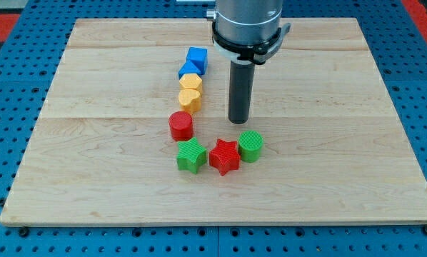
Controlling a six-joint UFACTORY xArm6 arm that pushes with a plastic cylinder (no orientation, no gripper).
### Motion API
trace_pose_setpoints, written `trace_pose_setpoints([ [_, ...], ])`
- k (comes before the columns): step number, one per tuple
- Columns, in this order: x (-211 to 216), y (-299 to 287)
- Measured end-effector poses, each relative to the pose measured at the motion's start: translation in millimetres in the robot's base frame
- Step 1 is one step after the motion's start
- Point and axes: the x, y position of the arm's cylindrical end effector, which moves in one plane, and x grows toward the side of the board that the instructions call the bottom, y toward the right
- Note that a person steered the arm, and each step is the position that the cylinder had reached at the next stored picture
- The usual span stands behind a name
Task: Adjust the red circle below the yellow heart
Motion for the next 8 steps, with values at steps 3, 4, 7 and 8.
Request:
trace_pose_setpoints([
  [3, 34.8, 11.7],
  [4, 34.8, 11.7],
  [7, 22.0, 11.7],
  [8, -32.2, 11.7],
])
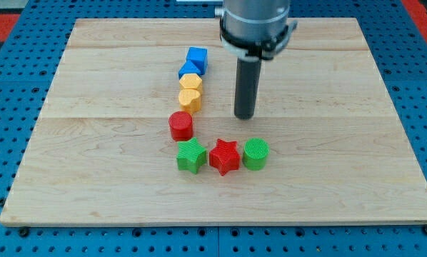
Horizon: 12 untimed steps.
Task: Adjust the red circle below the yellow heart
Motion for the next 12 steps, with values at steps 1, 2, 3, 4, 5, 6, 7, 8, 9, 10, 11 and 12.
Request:
trace_pose_setpoints([
  [1, -63.6, 0.0],
  [2, -121.0, 0.0],
  [3, -169.2, -1.0],
  [4, -199.5, -35.5],
  [5, -223.1, -91.0],
  [6, -224.9, -126.7],
  [7, -225.3, -187.9],
  [8, -222.4, -236.8],
  [9, -185.2, -248.1],
  [10, -106.8, -247.1],
  [11, -10.5, -241.4],
  [12, 42.9, -239.7],
])
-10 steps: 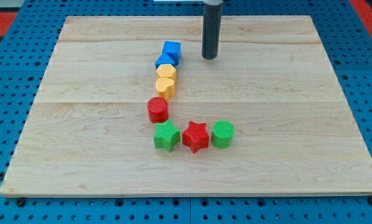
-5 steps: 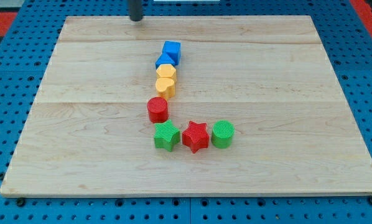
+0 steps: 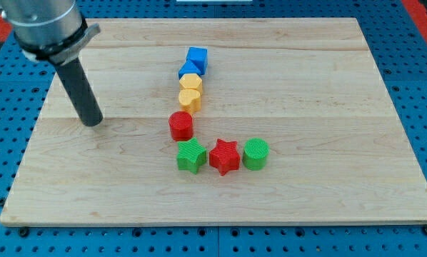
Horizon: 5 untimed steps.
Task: Adjust the red circle below the yellow heart
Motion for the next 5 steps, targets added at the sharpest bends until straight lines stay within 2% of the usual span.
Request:
trace_pose_setpoints([
  [1, 0.2, 12.4],
  [2, 7.7, 60.1],
  [5, 9.3, 94.4],
])
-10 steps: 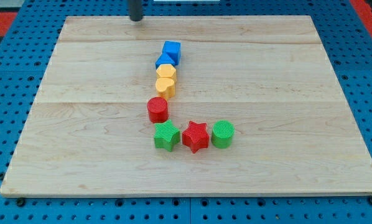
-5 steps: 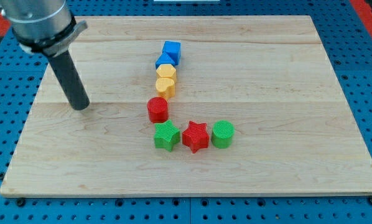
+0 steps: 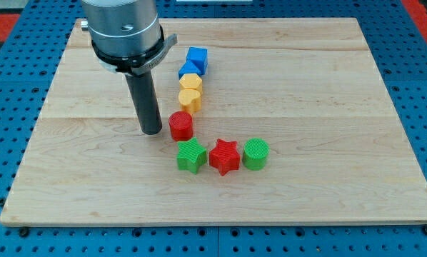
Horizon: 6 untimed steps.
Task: Adjust the red circle below the yellow heart
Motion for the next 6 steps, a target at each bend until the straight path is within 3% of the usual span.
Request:
trace_pose_setpoints([
  [6, 11.3, 20.6],
])
